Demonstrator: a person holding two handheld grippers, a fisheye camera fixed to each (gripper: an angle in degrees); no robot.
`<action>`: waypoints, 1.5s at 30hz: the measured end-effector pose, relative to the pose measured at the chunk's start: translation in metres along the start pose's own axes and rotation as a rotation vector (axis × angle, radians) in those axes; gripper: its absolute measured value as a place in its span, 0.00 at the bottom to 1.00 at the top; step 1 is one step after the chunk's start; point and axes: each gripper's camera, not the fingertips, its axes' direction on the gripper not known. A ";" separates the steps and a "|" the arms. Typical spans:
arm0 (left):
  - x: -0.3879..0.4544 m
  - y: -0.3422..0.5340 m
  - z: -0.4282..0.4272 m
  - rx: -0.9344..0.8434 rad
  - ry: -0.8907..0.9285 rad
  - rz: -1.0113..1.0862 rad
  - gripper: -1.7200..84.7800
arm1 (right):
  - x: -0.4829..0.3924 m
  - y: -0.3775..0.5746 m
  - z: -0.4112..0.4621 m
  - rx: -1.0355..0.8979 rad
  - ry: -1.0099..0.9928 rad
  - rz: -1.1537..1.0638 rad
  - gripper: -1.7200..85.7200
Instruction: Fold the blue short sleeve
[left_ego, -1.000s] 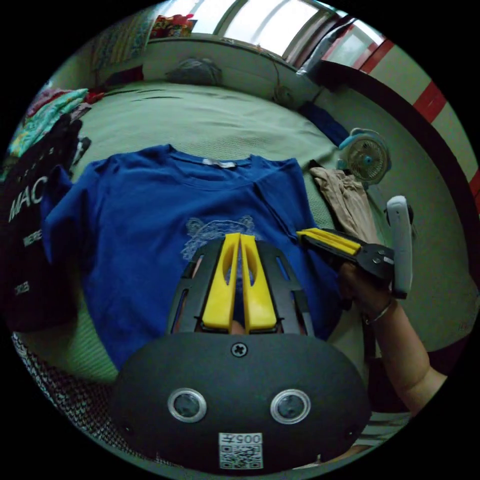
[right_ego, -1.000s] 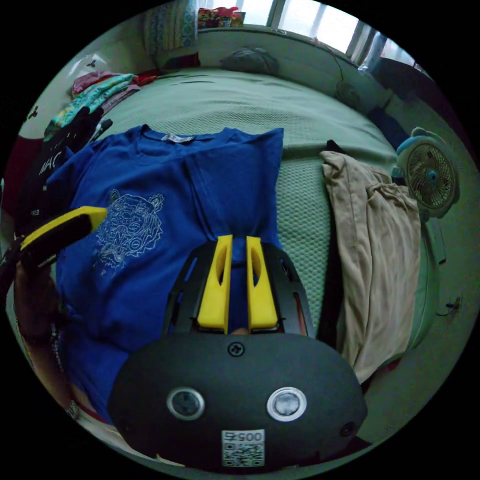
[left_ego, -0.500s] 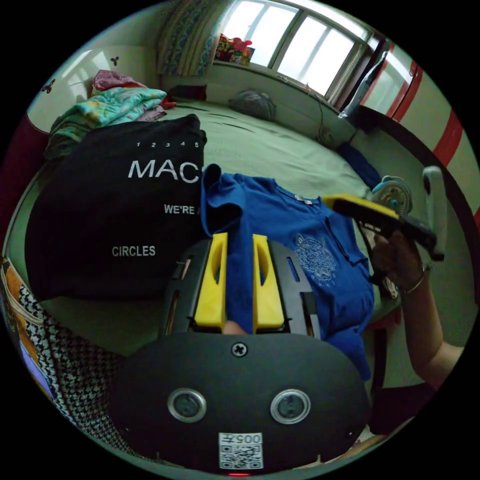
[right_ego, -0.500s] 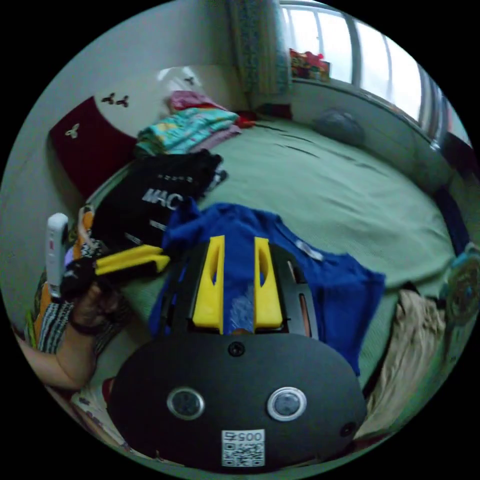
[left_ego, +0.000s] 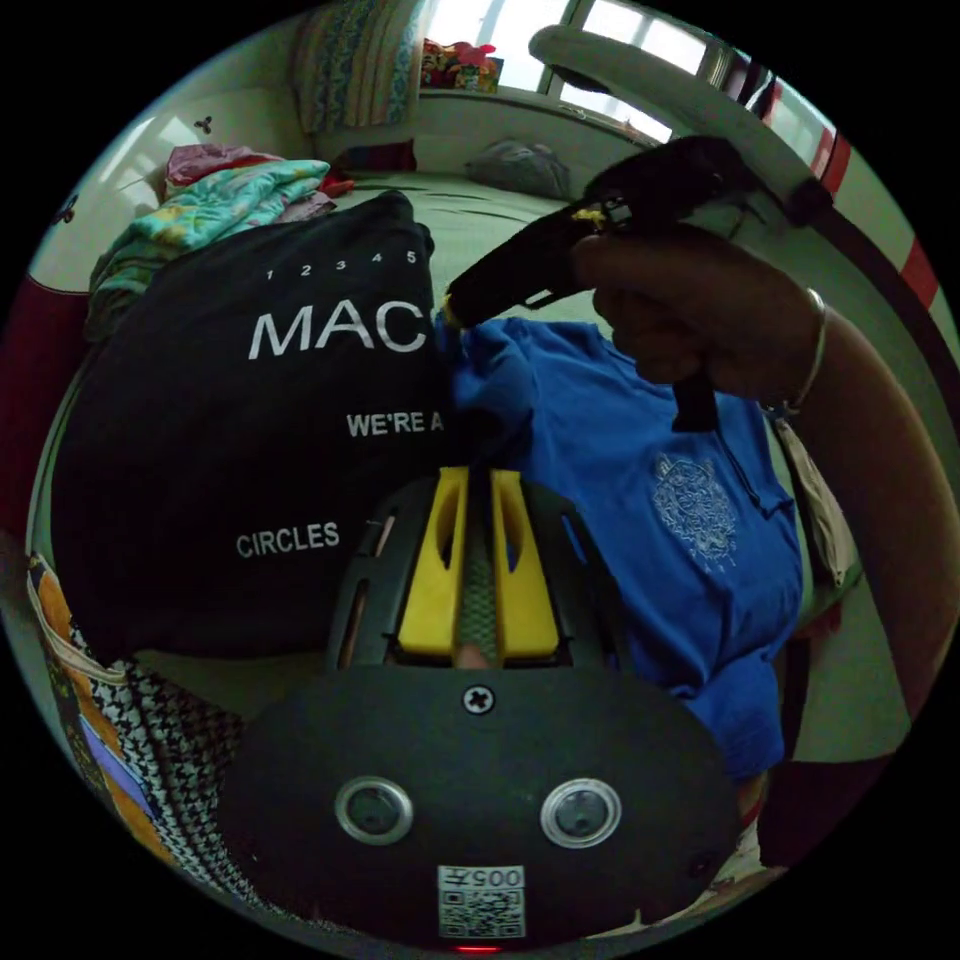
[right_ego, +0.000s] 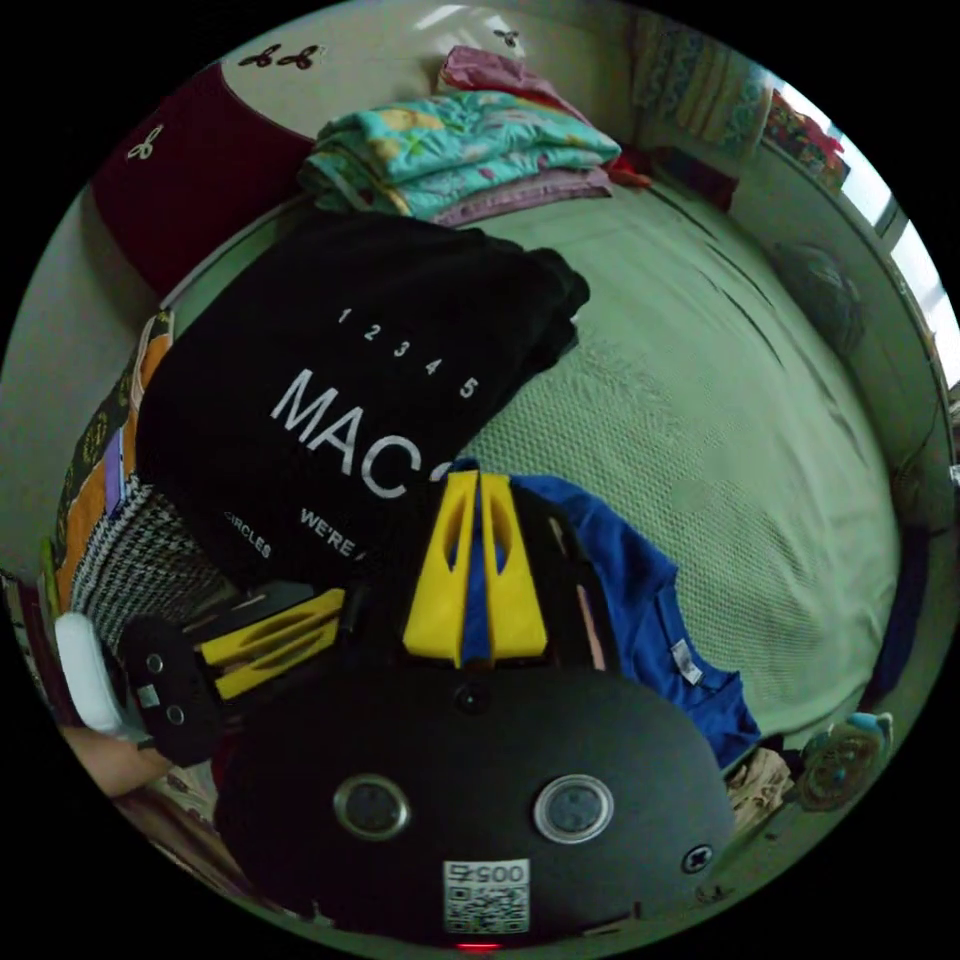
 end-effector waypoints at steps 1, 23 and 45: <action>-0.005 0.000 -0.002 -0.013 -0.002 0.008 0.03 | 0.000 -0.002 -0.009 0.038 -0.004 -0.003 0.02; 0.021 0.025 -0.073 0.005 0.123 0.241 0.01 | 0.095 0.118 -0.013 0.030 0.035 0.274 0.02; 0.013 -0.001 0.033 -0.146 0.170 0.124 0.09 | 0.072 0.055 0.055 -0.034 -0.065 0.088 0.08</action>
